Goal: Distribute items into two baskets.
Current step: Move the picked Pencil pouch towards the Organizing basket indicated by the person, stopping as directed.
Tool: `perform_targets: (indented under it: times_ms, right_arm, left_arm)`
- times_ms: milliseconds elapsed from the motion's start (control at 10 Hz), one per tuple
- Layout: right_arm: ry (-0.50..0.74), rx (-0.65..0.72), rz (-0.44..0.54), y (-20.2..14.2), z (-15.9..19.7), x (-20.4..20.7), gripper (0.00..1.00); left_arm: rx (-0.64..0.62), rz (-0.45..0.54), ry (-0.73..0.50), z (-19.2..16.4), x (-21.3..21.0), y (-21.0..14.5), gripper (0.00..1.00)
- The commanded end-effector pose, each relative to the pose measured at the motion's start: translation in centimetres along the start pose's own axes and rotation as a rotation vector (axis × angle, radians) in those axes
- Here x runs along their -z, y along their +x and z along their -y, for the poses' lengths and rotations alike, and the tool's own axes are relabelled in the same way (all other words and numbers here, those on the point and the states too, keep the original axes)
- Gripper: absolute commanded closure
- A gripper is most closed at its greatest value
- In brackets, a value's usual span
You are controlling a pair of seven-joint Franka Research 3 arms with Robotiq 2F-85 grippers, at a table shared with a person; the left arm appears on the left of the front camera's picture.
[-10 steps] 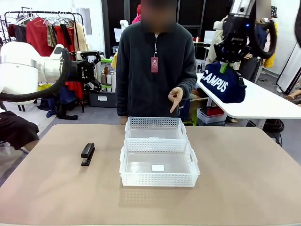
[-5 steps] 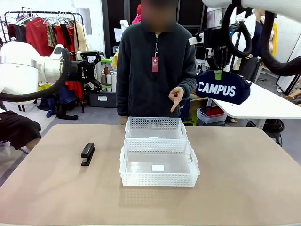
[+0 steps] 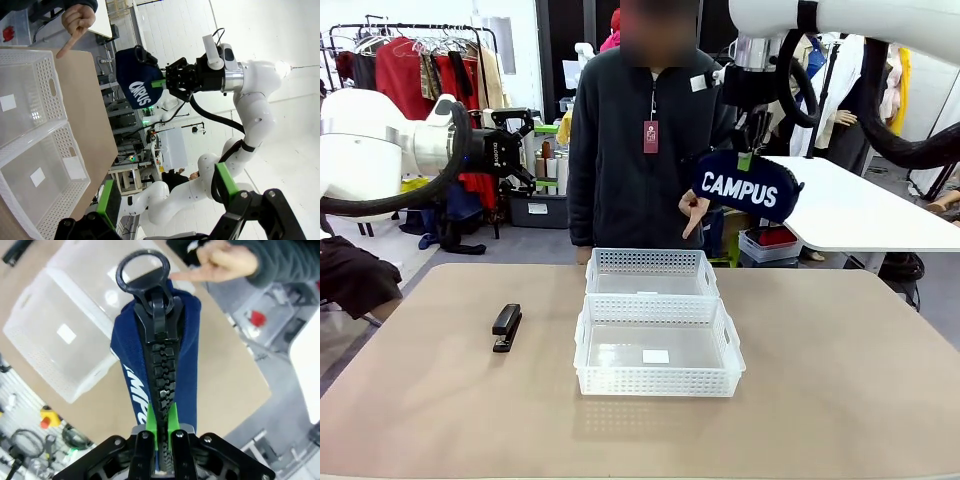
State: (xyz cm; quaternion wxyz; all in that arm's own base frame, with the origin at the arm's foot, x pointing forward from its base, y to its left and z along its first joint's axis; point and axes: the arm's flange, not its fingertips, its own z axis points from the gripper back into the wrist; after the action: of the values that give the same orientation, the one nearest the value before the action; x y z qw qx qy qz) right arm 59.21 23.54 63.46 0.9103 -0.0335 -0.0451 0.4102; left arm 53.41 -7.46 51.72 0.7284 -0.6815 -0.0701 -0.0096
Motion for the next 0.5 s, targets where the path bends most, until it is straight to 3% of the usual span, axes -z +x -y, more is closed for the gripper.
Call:
perform_targets:
  times_ms: [0, 100, 200, 400]
  right_arm:
    - [0.035, -0.025, 0.045, -1.3, -0.3, 0.1, 1.0]
    - [0.054, 0.034, 0.087, -1.5, -0.2, -1.1, 1.0]
    - [0.019, -0.007, 0.009, 0.1, -0.2, 0.4, 1.0]
    - [0.019, -0.007, 0.009, 0.1, -0.2, 0.4, 1.0]
  left_arm:
    - [0.001, 0.002, -0.001, 0.2, -0.1, -0.1, 0.0]
    - [0.001, 0.002, -0.001, 0.2, -0.1, -0.1, 0.0]
    - [0.001, 0.002, -0.001, 0.2, -0.1, -0.1, 0.0]
    - [0.001, 0.002, -0.001, 0.2, -0.1, -0.1, 0.0]
